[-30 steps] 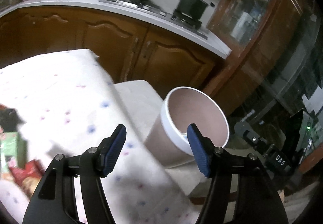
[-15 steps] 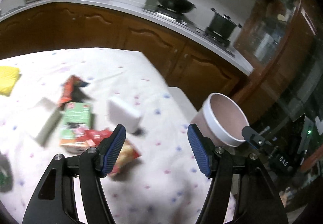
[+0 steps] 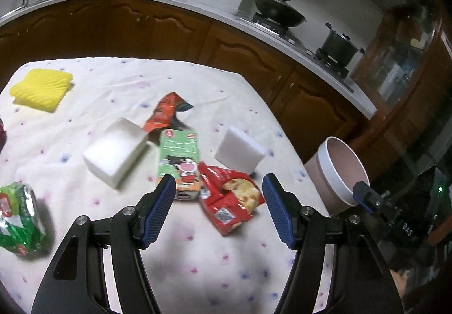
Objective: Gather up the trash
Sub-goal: 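Move both open tools back over the table, then grasp the orange wrapper with the left tool while the right tool grasps a white foam block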
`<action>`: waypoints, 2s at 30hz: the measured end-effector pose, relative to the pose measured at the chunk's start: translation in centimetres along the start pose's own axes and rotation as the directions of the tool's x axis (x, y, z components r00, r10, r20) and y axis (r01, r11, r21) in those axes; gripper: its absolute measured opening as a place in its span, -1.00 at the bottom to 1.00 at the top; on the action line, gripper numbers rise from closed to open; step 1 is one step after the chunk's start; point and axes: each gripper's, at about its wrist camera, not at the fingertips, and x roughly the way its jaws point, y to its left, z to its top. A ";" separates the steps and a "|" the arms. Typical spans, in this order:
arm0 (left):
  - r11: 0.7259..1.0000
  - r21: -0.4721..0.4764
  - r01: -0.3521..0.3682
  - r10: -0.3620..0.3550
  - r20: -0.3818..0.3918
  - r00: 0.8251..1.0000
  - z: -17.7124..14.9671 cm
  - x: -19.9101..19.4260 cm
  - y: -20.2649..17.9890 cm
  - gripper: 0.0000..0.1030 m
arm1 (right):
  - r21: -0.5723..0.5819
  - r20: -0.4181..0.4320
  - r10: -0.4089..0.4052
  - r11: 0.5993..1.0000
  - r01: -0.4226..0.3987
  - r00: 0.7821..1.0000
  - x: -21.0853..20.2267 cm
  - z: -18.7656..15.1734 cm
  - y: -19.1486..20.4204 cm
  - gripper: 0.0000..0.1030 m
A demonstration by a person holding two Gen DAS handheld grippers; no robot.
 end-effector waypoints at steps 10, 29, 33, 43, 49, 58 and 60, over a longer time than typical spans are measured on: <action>0.999 -0.028 -0.036 0.036 -0.004 0.999 0.9 -0.1 2.4 0.26 | -0.051 -0.024 0.030 0.998 -0.032 0.999 1.4 0.2 2.2 0.82; 0.996 -0.023 -0.083 0.082 -0.053 0.995 3.9 2.9 4.7 0.26 | -0.178 -0.093 0.080 0.979 -0.095 0.992 6.5 1.3 6.6 0.64; 0.995 0.001 -0.102 0.102 -0.064 0.993 5.1 4.6 5.0 0.26 | -0.203 -0.117 0.073 0.974 -0.096 0.990 7.7 1.5 7.1 0.55; 0.991 0.049 -0.127 0.131 -0.092 0.987 7.3 8.4 4.9 0.20 | -0.266 -0.209 0.050 0.958 -0.106 0.977 11.9 1.4 8.2 0.15; 0.990 0.062 -0.129 0.136 -0.128 0.982 7.4 10.7 5.1 -0.50 | -0.261 -0.243 0.037 0.960 -0.102 0.969 13.4 0.8 7.8 -0.25; 0.989 0.081 -0.121 0.129 -0.093 0.987 7.6 10.4 4.8 -0.97 | -0.242 -0.204 0.053 0.965 -0.103 0.977 12.7 0.9 7.5 -0.52; 0.990 0.080 -0.114 0.121 -0.079 0.990 7.7 9.8 4.7 -0.98 | -0.229 -0.186 0.056 0.968 -0.099 0.981 12.0 1.1 7.4 -0.52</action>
